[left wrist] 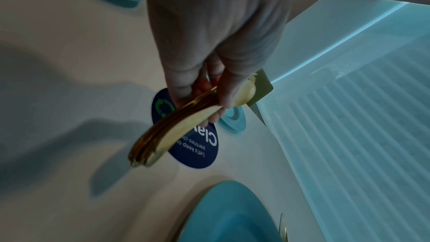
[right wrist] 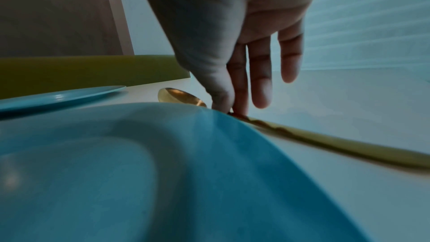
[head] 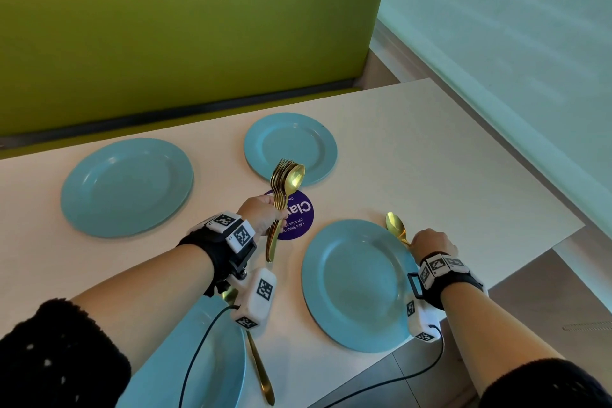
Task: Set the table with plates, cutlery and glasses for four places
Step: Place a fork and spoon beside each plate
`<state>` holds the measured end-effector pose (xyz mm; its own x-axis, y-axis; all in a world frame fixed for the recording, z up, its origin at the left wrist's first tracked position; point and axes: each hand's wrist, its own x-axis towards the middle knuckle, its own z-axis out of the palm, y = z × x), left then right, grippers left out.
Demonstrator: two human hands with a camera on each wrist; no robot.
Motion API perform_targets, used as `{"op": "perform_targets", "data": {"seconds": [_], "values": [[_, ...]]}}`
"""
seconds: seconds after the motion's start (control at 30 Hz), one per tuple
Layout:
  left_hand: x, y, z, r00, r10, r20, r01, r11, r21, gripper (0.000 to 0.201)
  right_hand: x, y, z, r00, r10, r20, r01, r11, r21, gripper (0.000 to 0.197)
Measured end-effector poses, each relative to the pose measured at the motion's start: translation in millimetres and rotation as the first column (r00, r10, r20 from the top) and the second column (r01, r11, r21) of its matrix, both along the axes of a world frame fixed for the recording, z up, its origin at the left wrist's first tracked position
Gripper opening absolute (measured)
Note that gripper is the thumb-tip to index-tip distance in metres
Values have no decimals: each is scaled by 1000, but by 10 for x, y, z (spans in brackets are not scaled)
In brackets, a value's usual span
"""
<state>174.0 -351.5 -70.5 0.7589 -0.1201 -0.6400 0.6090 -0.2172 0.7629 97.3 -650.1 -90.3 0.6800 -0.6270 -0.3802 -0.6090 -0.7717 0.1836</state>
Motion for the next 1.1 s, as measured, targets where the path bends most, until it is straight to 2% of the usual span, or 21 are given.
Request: {"op": "perform_targets", "data": {"seconds": [0.1, 0.23, 0.33, 0.47, 0.7, 0.77, 1.0, 1.1], "values": [[-11, 44, 14, 1000, -7, -3, 7, 1000, -3, 16, -21, 42, 78, 1000, 28, 1, -28, 1000, 2, 21], [-23, 116, 45, 1000, -27, 10, 27, 1000, -4, 14, 15, 298, 324, 989, 123, 80, -121, 992, -24, 26], [-53, 163, 124, 996, -84, -2, 84, 996, -12, 8, 91, 708, 548, 959, 204, 196, -225, 970, 89, 28], [-142, 241, 254, 979, -204, -25, 203, 979, -9, 10, 139, 1379, 735, 890, 310, 335, -400, 883, 245, 25], [-383, 658, 425, 936, -350, -34, 347, 935, -73, 8, -21, 2309, 854, 726, 578, 372, -673, 708, 214, 28], [-423, 809, 485, 935, -353, -30, 349, 931, -105, 12, -67, 2441, 894, 701, 604, 378, -700, 684, 204, 27], [-413, 1146, 716, 919, -393, 14, 393, 915, -90, 20, -34, 2712, 1070, 731, 602, 323, -674, 710, 203, 22], [-353, 1182, 768, 906, -423, 32, 424, 904, -62, 18, 24, 2736, 1161, 723, 607, 329, -685, 690, 234, 22]]}}
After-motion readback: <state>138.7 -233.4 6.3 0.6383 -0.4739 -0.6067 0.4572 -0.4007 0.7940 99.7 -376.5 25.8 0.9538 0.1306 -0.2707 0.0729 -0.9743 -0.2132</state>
